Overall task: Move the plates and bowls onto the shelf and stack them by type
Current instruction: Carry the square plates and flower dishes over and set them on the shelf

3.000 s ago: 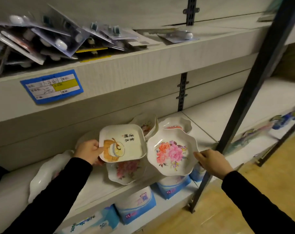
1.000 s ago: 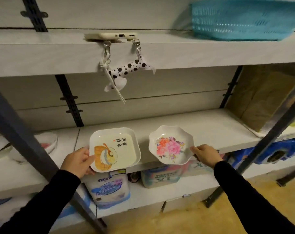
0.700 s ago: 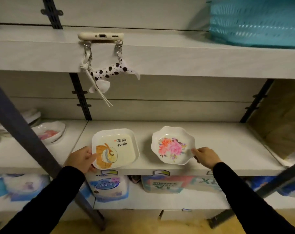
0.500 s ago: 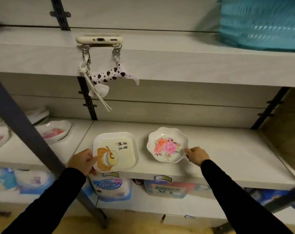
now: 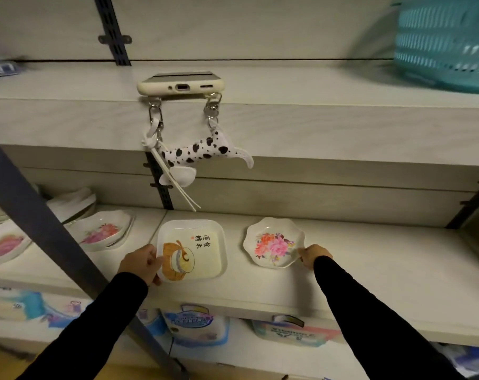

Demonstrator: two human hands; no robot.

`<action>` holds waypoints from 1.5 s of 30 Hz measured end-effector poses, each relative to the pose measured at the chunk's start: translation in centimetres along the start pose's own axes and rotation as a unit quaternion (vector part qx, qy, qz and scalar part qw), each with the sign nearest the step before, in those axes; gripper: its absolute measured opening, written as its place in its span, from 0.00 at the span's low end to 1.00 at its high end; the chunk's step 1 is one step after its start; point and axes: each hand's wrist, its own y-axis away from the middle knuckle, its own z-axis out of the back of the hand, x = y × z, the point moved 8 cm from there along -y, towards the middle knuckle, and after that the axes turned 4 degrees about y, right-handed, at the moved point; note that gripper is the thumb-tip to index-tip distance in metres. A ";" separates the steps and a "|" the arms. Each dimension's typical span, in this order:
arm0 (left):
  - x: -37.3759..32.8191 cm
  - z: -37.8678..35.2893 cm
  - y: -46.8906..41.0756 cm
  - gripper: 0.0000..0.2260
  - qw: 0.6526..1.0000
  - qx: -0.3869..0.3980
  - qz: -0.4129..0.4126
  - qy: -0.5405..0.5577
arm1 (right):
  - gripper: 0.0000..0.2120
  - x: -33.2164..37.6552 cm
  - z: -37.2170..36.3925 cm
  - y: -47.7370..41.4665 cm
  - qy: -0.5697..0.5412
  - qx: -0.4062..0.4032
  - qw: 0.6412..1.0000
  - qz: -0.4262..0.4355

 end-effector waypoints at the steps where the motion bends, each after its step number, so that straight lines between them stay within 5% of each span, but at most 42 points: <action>1: 0.1 0.0 -0.5 0.12 1.000 0.000 -0.001 -0.001 | 0.15 0.1 0.0 -0.4 -0.002 0.000 1.000 -0.001; 23: -2.6 -7.8 -11.0 0.07 0.991 0.132 0.019 0.001 | 0.15 -3.2 3.9 6.4 -0.033 -0.072 0.990 0.113; 36: -2.1 -8.4 -10.7 0.14 0.994 0.108 0.027 -0.012 | 0.13 -2.6 4.1 7.7 -0.001 -0.077 0.989 0.129; 45: -3.3 -4.5 -4.6 0.15 0.993 0.069 -0.052 -0.084 | 0.10 1.0 3.6 9.5 0.061 -0.068 0.974 0.208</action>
